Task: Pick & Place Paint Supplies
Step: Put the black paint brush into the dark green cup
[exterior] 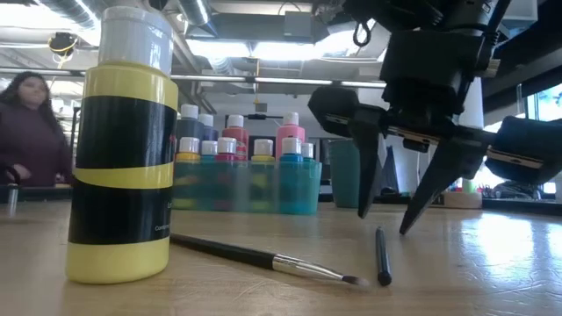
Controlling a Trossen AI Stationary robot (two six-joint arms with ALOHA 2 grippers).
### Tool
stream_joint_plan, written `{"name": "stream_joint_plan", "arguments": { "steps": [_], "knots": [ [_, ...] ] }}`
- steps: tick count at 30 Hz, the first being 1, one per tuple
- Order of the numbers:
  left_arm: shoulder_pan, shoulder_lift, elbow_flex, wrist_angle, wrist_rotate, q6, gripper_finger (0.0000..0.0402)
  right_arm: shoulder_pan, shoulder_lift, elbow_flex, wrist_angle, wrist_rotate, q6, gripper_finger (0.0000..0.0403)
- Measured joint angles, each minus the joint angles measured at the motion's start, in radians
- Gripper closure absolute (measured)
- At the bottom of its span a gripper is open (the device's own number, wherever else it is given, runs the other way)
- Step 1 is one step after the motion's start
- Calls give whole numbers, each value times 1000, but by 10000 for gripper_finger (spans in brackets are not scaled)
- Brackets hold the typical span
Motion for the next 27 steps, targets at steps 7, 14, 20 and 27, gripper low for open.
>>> {"name": "stream_joint_plan", "arguments": {
  "steps": [7, 14, 20, 27],
  "knots": [
    [0, 0, 0, 3, 0, -17, 219, 0, 70, 112, -134, 0, 9, 247],
    [-1, 0, 0, 3, 3, -25, 219, -16, 76, 121, -152, -28, 23, 247],
    [-26, 0, 0, 3, 5, -25, 219, -45, 78, 121, -161, -90, 31, 264],
    [-66, 0, 0, 3, -18, -25, 219, -55, 78, 120, -171, -94, 5, 301]
  ]
}}
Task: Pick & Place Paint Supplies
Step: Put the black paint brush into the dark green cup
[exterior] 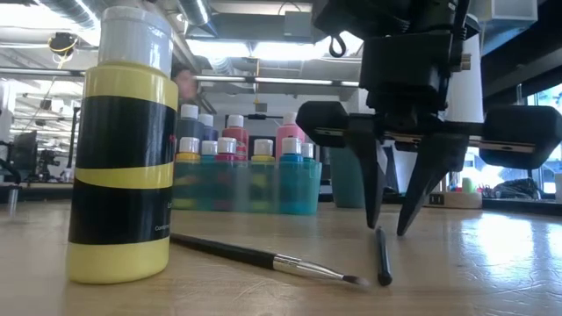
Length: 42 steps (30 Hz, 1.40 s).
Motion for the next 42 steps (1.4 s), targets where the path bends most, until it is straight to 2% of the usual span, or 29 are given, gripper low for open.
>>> {"name": "stream_joint_plan", "arguments": {
  "steps": [5, 12, 17, 29, 42],
  "knots": [
    [-18, 0, 0, 0, -33, 0, 219, 0, 1, 0, -5, 1, -1, 314],
    [-20, 0, 0, 0, -34, -3, 219, -5, 8, -1, -7, 3, 1, 316],
    [-20, 0, 0, 0, -34, -3, 219, -23, 30, 3, -14, -44, 24, 316],
    [-20, 0, 0, 0, -35, -2, 219, -30, 35, 20, -40, -37, 37, 317],
    [-24, 0, 0, 1, -34, -8, 219, -30, 35, 21, -49, -36, 83, 397]
  ]
}}
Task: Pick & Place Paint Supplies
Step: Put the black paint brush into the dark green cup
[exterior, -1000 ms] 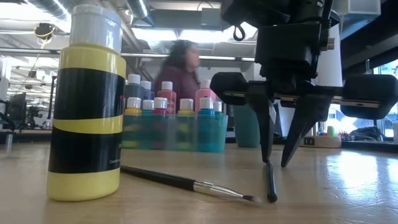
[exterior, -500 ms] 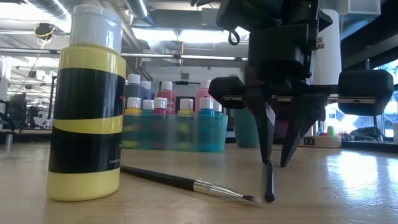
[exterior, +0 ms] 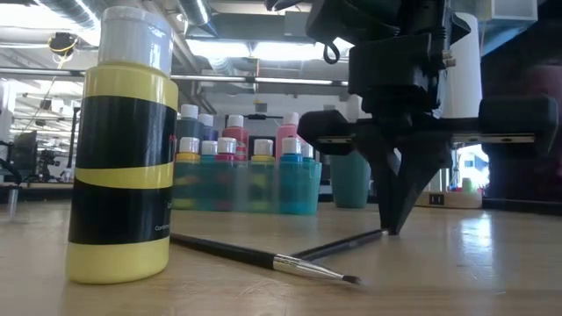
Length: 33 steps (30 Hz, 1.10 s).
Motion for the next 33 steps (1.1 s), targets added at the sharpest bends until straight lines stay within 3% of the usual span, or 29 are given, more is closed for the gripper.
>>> {"name": "stream_joint_plan", "arguments": {
  "steps": [16, 22, 33],
  "knots": [
    [-27, 0, 0, 0, -27, 0, 219, 8, -38, -4, -59, 34, 316, 402],
    [-27, 0, 0, 1, -27, 28, 219, 57, -87, 8, -219, 147, 429, 402],
    [-36, 0, 0, 1, -27, 102, 219, 195, -104, 268, -692, 386, 670, 403]
  ]
}}
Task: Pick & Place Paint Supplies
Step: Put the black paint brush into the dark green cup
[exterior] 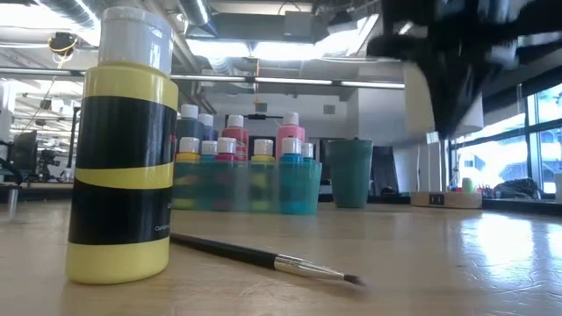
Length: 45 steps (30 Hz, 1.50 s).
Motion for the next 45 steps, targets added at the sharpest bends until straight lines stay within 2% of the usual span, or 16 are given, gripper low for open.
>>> {"name": "stream_joint_plan", "arguments": {
  "steps": [7, 12, 15, 22, 31, 40, 45],
  "knots": [
    [-13, -8, 0, 0, -2, 64, 219, 43, -3, 148, -350, 307, 194, 403],
    [-23, -31, 1, 2, -28, 98, 219, 16, -8, 149, -343, 425, 157, 403],
    [-35, -44, 1, -1, -27, 102, 219, -33, -1, 139, -340, 462, 93, 403],
    [-68, -64, 1, -15, -33, 109, 219, -124, -31, 141, -341, 619, -47, 403],
    [-88, -64, 1, -30, -53, 124, 219, -199, -143, 141, -340, 738, -251, 403],
    [-88, -63, 1, -31, -53, 90, 219, -302, -282, 138, -339, 755, -343, 403],
    [-88, -63, 0, -30, -54, 89, 219, -348, -346, 66, -339, 802, -443, 403]
  ]
}}
